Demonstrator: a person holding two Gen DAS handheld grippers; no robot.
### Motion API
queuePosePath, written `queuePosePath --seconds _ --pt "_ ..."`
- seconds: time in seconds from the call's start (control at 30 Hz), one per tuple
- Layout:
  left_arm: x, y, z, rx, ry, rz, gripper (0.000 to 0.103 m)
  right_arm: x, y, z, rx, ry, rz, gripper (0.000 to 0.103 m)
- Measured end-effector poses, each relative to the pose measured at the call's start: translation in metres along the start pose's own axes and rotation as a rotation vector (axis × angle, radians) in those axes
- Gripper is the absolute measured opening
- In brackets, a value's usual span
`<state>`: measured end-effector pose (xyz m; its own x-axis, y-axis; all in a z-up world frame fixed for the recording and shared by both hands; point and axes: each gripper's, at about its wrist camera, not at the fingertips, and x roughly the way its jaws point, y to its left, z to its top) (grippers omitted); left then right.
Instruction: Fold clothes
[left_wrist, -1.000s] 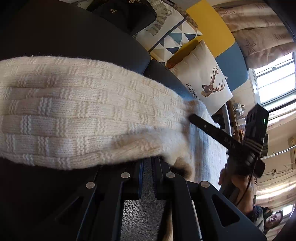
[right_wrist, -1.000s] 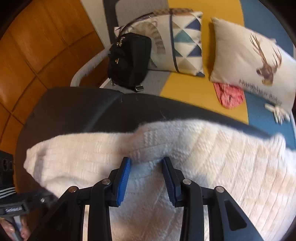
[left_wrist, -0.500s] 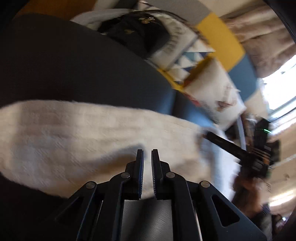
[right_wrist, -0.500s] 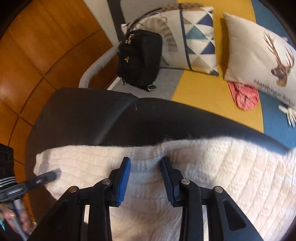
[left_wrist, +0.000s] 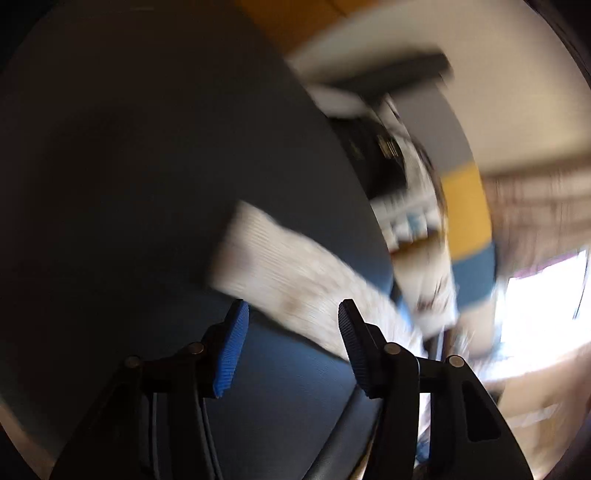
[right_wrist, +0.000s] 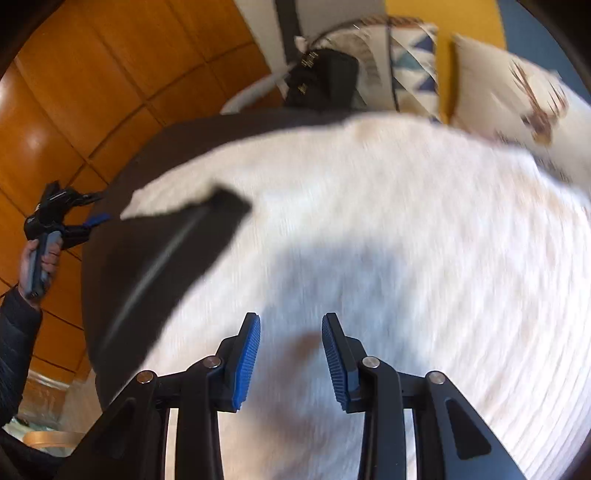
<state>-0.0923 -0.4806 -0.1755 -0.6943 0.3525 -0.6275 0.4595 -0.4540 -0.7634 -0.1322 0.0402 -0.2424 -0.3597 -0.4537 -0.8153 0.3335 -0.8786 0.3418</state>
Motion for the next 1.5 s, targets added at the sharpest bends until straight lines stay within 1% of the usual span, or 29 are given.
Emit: queuePosePath --seconds 0.07,0.13,0.23,0.33,0.4,0.53,0.57,0.6,0.63,0.67,0.73,0.83,0.9,0.97,1.03,1.1,1.13,1.17,1.2,1.27,1.33,1.4,1.43,1.47,1.5 --pt "-0.005 0.019 0.004 -0.069 0.009 -0.018 0.054 -0.002 0.002 -0.014 0.035 0.001 -0.007 0.035" --pt "0.004 0.027 0.001 -0.111 0.031 -0.031 0.054 -0.004 0.004 -0.021 0.065 -0.013 -0.017 0.035" --pt "0.025 0.029 -0.004 -0.168 0.057 -0.075 0.054 -0.003 0.006 -0.021 0.105 -0.020 -0.015 0.035" --pt "0.051 0.023 -0.009 -0.210 0.079 -0.099 0.054 -0.006 0.012 -0.018 0.088 -0.018 -0.037 0.035" --pt "0.060 0.015 -0.010 -0.225 0.059 -0.111 0.054 -0.008 0.017 -0.016 0.070 -0.019 -0.037 0.035" --pt "0.067 0.005 -0.009 -0.265 0.006 -0.091 0.053 -0.010 0.024 -0.014 0.031 -0.018 -0.054 0.035" --pt "0.068 0.003 -0.010 -0.263 -0.010 -0.064 0.040 -0.010 0.025 -0.013 0.024 -0.018 -0.057 0.035" --pt "0.069 0.001 -0.010 -0.253 -0.026 -0.029 0.008 -0.010 0.025 -0.011 0.021 -0.020 -0.062 0.035" --pt "0.070 -0.002 -0.010 -0.243 -0.041 0.005 0.005 -0.009 0.024 -0.007 0.023 -0.021 -0.068 0.035" --pt "0.070 -0.002 -0.012 -0.240 -0.056 0.023 0.005 -0.007 0.024 -0.002 0.024 -0.022 -0.074 0.035" --pt "0.067 -0.004 -0.015 -0.237 -0.088 0.013 0.004 -0.005 0.024 0.010 0.022 -0.033 -0.084 0.035" --pt "0.053 -0.014 -0.020 -0.204 -0.157 -0.057 0.004 -0.007 0.025 0.036 0.016 -0.072 -0.091 0.035" --pt "0.041 -0.025 -0.021 -0.161 -0.189 -0.101 0.004 -0.007 0.034 0.059 -0.031 -0.101 -0.090 0.035" --pt "0.034 -0.038 -0.017 -0.120 -0.198 -0.145 0.004 0.006 0.049 0.080 -0.098 -0.099 -0.084 0.035" --pt "0.028 -0.055 -0.010 -0.087 -0.205 -0.180 0.004 0.025 0.059 0.097 -0.162 -0.060 -0.045 0.035" --pt "0.024 -0.069 -0.003 -0.064 -0.216 -0.206 0.004 0.046 0.069 0.111 -0.220 -0.019 -0.049 0.035" --pt "0.021 -0.075 0.000 -0.056 -0.225 -0.213 0.004 0.057 0.072 0.115 -0.232 -0.001 -0.048 0.035" --pt "0.020 -0.081 0.005 -0.051 -0.230 -0.223 0.004 0.067 0.074 0.119 -0.233 0.021 -0.028 0.035" --pt "0.020 -0.086 0.009 -0.046 -0.231 -0.227 0.004 0.078 0.076 0.123 -0.235 0.043 -0.010 0.035" --pt "0.023 -0.093 0.016 -0.038 -0.234 -0.209 0.004 0.097 0.077 0.126 -0.235 0.085 -0.037 0.034" --pt "0.028 -0.094 0.020 -0.040 -0.222 -0.190 0.004 0.102 0.077 0.127 -0.235 0.069 -0.035 0.028" --pt "0.033 -0.085 0.020 -0.067 -0.206 -0.171 0.004 0.099 0.076 0.126 -0.239 0.068 -0.044 0.020" --pt "0.036 -0.082 0.019 -0.077 -0.201 -0.166 0.004 0.098 0.075 0.126 -0.241 0.068 -0.047 0.017" --pt "0.039 -0.079 0.017 -0.084 -0.199 -0.165 0.004 0.096 0.074 0.125 -0.237 0.079 -0.014 0.016" --pt "0.040 -0.075 0.015 -0.092 -0.200 -0.159 0.004 0.094 0.072 0.124 -0.234 0.090 0.019 0.019"
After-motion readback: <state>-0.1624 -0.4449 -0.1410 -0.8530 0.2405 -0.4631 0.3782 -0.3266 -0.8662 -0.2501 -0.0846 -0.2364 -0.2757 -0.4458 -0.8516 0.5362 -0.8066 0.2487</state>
